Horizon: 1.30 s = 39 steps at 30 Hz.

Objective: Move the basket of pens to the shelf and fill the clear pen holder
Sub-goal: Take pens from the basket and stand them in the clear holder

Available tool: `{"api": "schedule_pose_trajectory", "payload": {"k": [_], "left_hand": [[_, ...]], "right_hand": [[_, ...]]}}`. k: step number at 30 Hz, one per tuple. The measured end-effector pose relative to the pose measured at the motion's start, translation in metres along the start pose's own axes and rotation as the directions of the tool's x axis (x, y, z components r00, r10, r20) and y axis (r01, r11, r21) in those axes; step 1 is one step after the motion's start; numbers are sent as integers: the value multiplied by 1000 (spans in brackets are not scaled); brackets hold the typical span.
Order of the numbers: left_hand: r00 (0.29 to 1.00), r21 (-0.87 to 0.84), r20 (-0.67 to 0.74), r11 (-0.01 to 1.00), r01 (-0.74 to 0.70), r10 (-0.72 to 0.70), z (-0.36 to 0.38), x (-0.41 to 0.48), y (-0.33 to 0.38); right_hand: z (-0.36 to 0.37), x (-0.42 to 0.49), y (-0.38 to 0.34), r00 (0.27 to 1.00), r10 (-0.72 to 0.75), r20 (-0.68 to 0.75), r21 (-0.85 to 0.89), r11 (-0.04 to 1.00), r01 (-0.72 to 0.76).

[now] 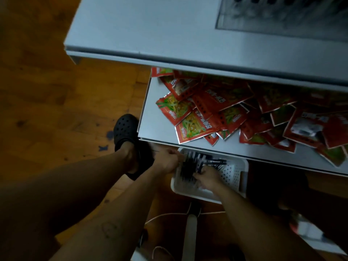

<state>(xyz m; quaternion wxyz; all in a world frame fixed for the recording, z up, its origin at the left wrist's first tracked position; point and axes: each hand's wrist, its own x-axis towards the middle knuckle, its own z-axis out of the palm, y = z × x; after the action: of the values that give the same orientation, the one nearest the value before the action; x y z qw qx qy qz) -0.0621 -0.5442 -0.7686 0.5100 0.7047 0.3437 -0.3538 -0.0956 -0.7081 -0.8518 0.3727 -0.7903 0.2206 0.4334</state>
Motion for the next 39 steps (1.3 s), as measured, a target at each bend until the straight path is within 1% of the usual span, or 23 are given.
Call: {"api": "schedule_pose_trajectory", "payload": {"k": [2, 4, 5, 8, 10, 13, 14, 16, 18, 20, 22, 24, 26, 27, 29, 30, 32, 34, 35, 39], "left_hand": [[999, 71, -15, 996, -44, 45, 3, -13, 6], [996, 107, -8, 990, -92, 93, 5, -33, 16], [993, 112, 0, 987, -119, 119, 5, -43, 22], [974, 128, 2, 966, -225, 227, 0, -76, 44], [946, 189, 14, 928, -320, 323, -3, -99, 61], [887, 260, 79, 850, -459, 455, -5, -135, 90], [864, 274, 91, 822, -500, 495, -6, -146, 98], [826, 282, 72, 782, -555, 560, -7, -166, 113], [781, 267, 16, 750, -605, 624, -8, -188, 127], [735, 228, -27, 720, -656, 678, -8, -206, 139], [693, 189, -34, 685, -703, 721, -6, -223, 153], [653, 208, -44, 646, -734, 756, -6, -236, 167], [601, 263, -103, 605, -752, 792, -9, -244, 181], [566, 295, -153, 584, -756, 810, -12, -245, 188], [501, 339, -251, 560, -756, 828, -15, -243, 202], [490, 347, -292, 568, -746, 821, -16, -241, 209], [498, 358, -363, 611, -706, 788, -18, -232, 223], [501, 362, -406, 638, -680, 765, -22, -221, 235], [504, 359, -414, 645, -675, 758, -24, -216, 240], [519, 365, -413, 658, -659, 749, -26, -199, 256]], "right_hand": [[-10, -21, -6, 997, -68, -39, 54, 996, 70], [-21, -43, -11, 976, -174, -132, 65, 981, 184], [-27, -55, -14, 966, -213, -147, 63, 973, 224], [-43, -97, -26, 947, -302, -108, 45, 950, 308], [-57, -125, -38, 933, -347, -99, 74, 932, 354], [-84, -161, -54, 911, -398, -106, 160, 898, 410], [-94, -172, -57, 896, -427, -125, 141, 886, 442], [-116, -192, -62, 849, -491, -196, 88, 854, 513], [-138, -214, -67, 806, -513, -295, 73, 829, 554], [-161, -239, -75, 733, -562, -383, -31, 801, 598], [-184, -271, -86, 637, -645, -422, -190, 750, 634], [-206, -299, -100, 551, -702, -451, -293, 700, 651], [-226, -319, -115, 478, -714, -511, -264, 660, 703], [-236, -325, -121, 443, -705, -554, -228, 640, 734], [-255, -334, -134, 348, -664, -662, -217, 614, 759], [-265, -335, -137, 297, -638, -710, -228, 608, 761], [-286, -335, -140, 183, -590, -786, -268, 592, 760], [-308, -329, -135, 53, -545, -837, -321, 566, 759], [-318, -327, -133, 8, -524, -852, -340, 564, 753], [-348, -311, -125, -122, -468, -875, -410, 585, 700]]}}
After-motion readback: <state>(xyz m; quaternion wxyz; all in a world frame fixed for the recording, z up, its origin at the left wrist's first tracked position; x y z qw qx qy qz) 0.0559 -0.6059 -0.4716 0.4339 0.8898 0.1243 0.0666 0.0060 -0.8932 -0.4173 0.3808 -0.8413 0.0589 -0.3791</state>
